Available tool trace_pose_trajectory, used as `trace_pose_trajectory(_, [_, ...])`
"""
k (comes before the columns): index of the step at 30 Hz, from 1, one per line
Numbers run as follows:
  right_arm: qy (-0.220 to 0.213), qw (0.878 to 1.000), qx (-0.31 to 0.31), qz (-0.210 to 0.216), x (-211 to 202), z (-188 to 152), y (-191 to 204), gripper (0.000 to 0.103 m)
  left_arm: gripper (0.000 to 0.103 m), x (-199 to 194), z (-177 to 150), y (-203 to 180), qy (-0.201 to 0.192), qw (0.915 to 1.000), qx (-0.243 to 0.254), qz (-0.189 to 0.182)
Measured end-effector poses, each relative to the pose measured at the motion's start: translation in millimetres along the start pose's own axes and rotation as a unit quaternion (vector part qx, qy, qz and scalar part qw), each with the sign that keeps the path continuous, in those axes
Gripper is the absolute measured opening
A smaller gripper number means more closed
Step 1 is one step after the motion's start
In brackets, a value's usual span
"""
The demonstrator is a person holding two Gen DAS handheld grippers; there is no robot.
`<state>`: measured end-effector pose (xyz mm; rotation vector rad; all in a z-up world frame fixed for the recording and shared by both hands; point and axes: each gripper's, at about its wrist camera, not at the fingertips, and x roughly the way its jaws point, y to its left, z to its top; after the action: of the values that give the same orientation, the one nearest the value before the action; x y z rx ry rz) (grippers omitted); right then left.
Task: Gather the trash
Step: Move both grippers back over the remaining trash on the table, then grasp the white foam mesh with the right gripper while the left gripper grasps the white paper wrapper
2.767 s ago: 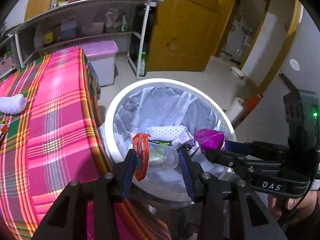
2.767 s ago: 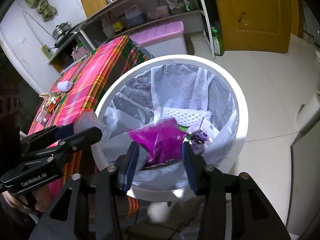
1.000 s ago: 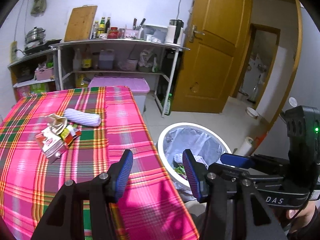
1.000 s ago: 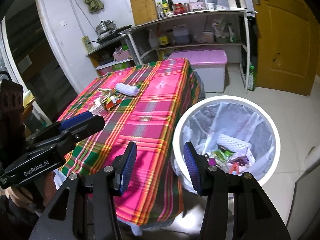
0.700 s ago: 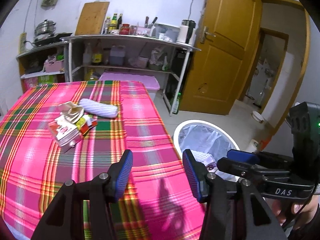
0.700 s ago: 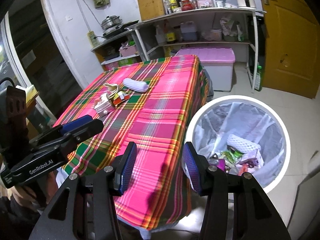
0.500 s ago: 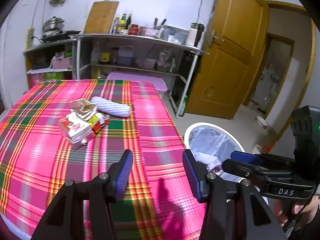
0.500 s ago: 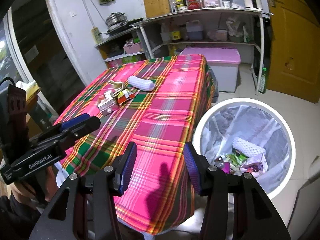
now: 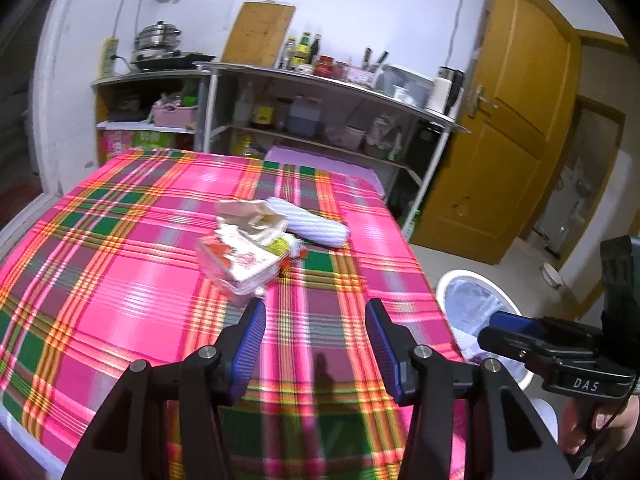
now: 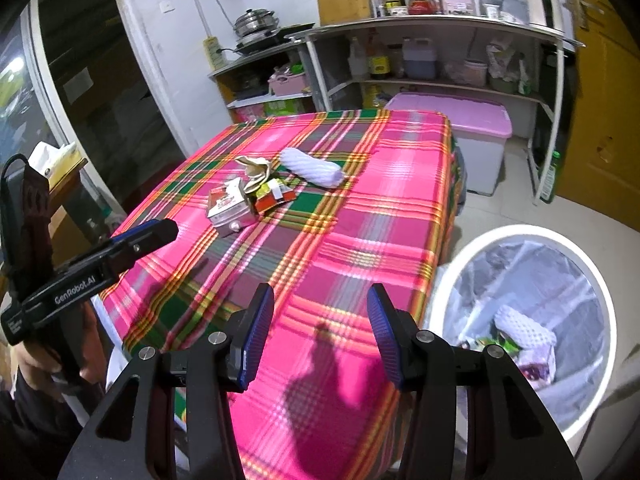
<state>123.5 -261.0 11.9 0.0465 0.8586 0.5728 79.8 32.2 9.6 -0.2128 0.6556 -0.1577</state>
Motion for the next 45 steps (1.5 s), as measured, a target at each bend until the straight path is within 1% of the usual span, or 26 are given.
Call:
trace_pose_trajectory(7, [0.001, 1.0, -0.01, 0.005, 23.5, 20.0, 4.3, 0.05, 0.051, 11.7, 10.8, 36.3, 0.006, 0.999, -0.038, 0.025])
trace_pose_trajectory(13, [0.001, 1.0, -0.021, 0.0, 45.1, 46.1, 3.5, 0.05, 0.053, 29.1, 18.1, 52.6, 0.015, 0.9981, -0.05, 0.032])
trace_pose_trajectory(18, [0.005, 0.999, -0.04, -0.005, 72.2, 70.3, 4.4, 0.05, 0.053, 42.2, 27.6, 57.9, 0.02, 0.9979, -0.052, 0.034])
trace_pose_trajectory(25, [0.021, 0.998, -0.066, -0.012, 116.2, 96.0, 5.4, 0.05, 0.053, 57.0, 49.2, 61.9, 0.017, 0.9982, -0.048, 0.033])
trace_pose_trajectory(31, [0.041, 0.996, -0.075, -0.01, 152.5, 110.5, -2.0, 0.05, 0.053, 72.7, 61.1, 67.8, 0.02, 0.998, -0.052, 0.029])
trace_pose_trajectory(35, [0.064, 0.995, -0.073, -0.006, 175.7, 113.1, -6.8, 0.05, 0.054, 85.0, 66.7, 70.6, 0.026, 0.9977, -0.056, 0.03])
trace_pose_trajectory(36, [0.07, 0.995, -0.073, -0.006, 179.9, 112.0, -7.3, 0.047, 0.054, 88.3, 68.7, 70.4, 0.027, 0.9977, -0.056, 0.028])
trace_pose_trajectory(37, [0.074, 0.995, -0.073, -0.006, 183.0, 110.8, -7.4, 0.038, 0.055, 90.1, 69.6, 70.1, 0.027, 0.9977, -0.056, 0.027])
trace_pose_trajectory(39, [0.068, 0.995, -0.071, -0.005, 182.4, 109.2, -8.9, 0.033, 0.056, 96.5, 73.1, 69.8, 0.031, 0.9974, -0.061, 0.021])
trace_pose_trajectory(41, [0.064, 0.996, -0.062, 0.001, 178.4, 108.7, -11.1, 0.025, 0.056, 101.5, 75.3, 68.9, 0.034, 0.9972, -0.065, 0.017])
trace_pose_trajectory(45, [0.051, 0.998, -0.044, 0.003, 165.4, 105.4, -17.6, 0.021, 0.056, 112.9, 79.4, 64.8, 0.04, 0.9965, -0.072, 0.014])
